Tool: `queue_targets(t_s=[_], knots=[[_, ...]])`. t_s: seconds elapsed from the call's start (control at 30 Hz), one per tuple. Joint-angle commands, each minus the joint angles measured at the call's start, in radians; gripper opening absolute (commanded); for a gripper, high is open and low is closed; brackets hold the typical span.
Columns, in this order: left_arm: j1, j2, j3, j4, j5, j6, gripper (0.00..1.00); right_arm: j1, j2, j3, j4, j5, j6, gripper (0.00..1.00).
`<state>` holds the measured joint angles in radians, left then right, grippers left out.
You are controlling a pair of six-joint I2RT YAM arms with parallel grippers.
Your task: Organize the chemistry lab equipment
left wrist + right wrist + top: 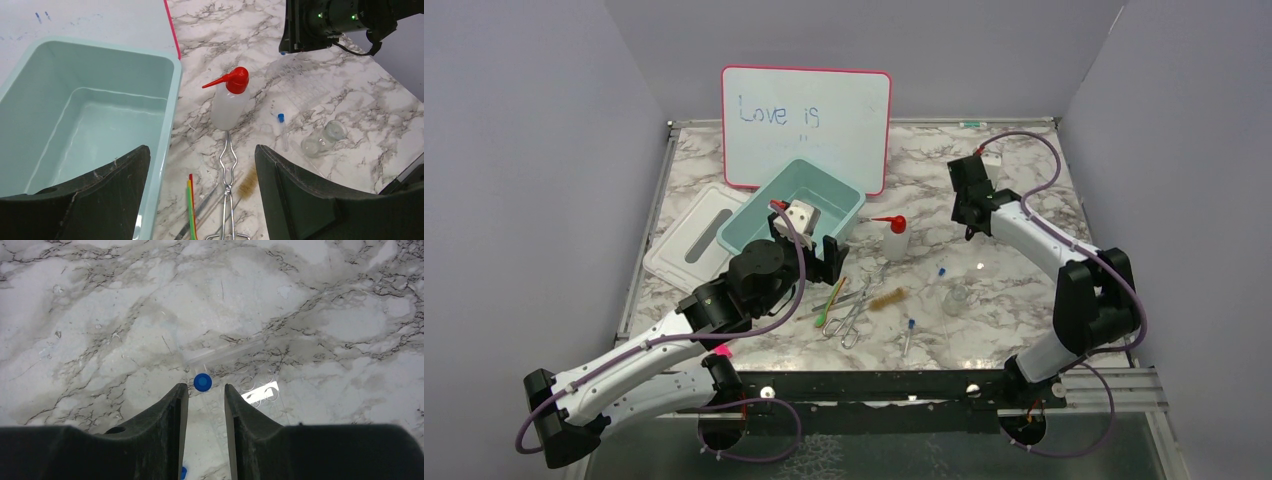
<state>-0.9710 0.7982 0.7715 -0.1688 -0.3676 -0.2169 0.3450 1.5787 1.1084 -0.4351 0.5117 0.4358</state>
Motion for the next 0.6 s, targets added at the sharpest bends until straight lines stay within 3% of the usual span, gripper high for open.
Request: queue_targets(t_s=[0.0, 0.57], knots=[[-0.001, -0.005, -0.004, -0.006, -0.017, 0.002, 0.79, -0.005, 0.021, -0.018, 0.052, 0.043, 0.007, 0.37], [0.000, 0.001, -0.004, -0.009, -0.017, 0.003, 0.79, -0.015, 0.060, -0.027, 0.089, 0.097, 0.065, 0.37]])
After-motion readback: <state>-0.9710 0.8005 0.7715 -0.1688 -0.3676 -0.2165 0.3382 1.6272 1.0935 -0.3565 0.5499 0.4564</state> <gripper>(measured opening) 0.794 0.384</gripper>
